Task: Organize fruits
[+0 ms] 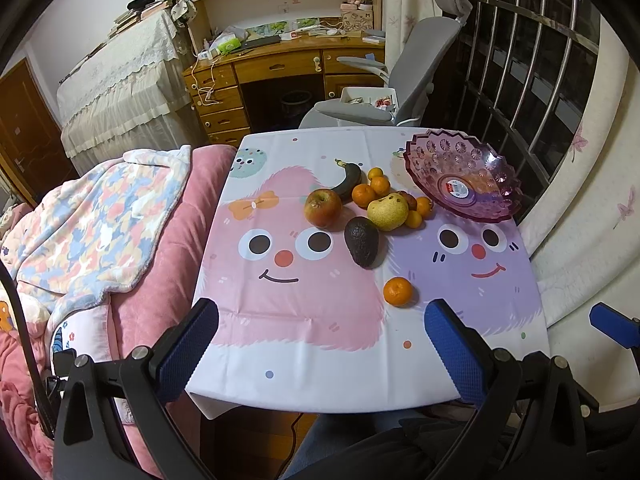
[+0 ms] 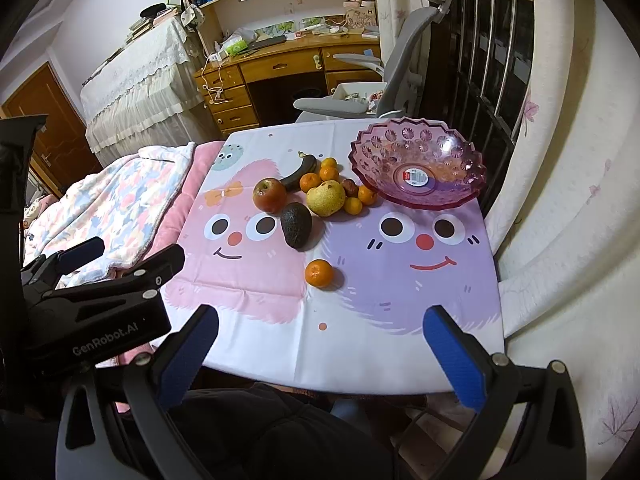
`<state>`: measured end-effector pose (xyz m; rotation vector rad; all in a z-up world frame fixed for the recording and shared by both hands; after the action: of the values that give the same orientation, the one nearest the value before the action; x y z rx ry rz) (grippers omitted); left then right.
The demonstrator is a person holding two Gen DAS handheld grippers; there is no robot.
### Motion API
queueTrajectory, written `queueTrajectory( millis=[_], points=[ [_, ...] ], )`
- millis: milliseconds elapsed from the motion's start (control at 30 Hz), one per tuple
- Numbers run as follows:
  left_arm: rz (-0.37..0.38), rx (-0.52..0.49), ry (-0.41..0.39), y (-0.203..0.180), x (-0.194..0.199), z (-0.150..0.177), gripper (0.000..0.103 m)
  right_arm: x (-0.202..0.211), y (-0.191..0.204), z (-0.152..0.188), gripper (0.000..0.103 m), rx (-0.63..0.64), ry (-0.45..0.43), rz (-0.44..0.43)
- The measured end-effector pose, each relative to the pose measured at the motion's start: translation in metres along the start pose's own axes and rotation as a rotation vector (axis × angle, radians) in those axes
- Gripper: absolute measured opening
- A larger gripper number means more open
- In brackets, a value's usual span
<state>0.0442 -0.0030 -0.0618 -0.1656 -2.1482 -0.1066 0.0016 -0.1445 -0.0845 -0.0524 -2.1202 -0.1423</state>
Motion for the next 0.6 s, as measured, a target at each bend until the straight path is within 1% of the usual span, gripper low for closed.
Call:
queueTrajectory(
  millis=[133,333,533,567,600],
  points=[
    [0.000,0.000,0.001,0.000,0.000,0.000,0.102,0.006,-0.001,-0.002,0.103,-0.001,0.002,-0.002],
    [0.014,0.007,0.008,0.003,-0.009,-0.008,0.102,-0.005,0.007,0.004,0.102,0.003,-0.010,-0.004],
    [0.030,0.025,0.010,0.014,-0.016,0.000,0.102,-0.004,0.015,0.008,0.102,0.005,-0.004,0.004],
    [0.022,0.026,0.013,0.014,-0.016,0.001,0.102,-0.007,0.007,0.001,0.102,0.006,0.000,0.003],
    [0.016,0.030,0.020,0.015,-0.017,0.003,0.102,-0.008,0.009,0.002,0.102,0.006,0.008,0.003]
  ],
)
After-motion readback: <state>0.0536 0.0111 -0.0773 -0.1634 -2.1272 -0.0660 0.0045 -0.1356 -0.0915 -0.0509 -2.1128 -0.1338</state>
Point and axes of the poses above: each gripper's, at about its wrist camera, not at the fingertips, and x roughly against the way its jaws point, y to its left, z to its underside, the point moved 7 cm from there along -x, roughly the way its jaws point, and after that the axes turned 4 degrees about z, right-handed, at the moved point
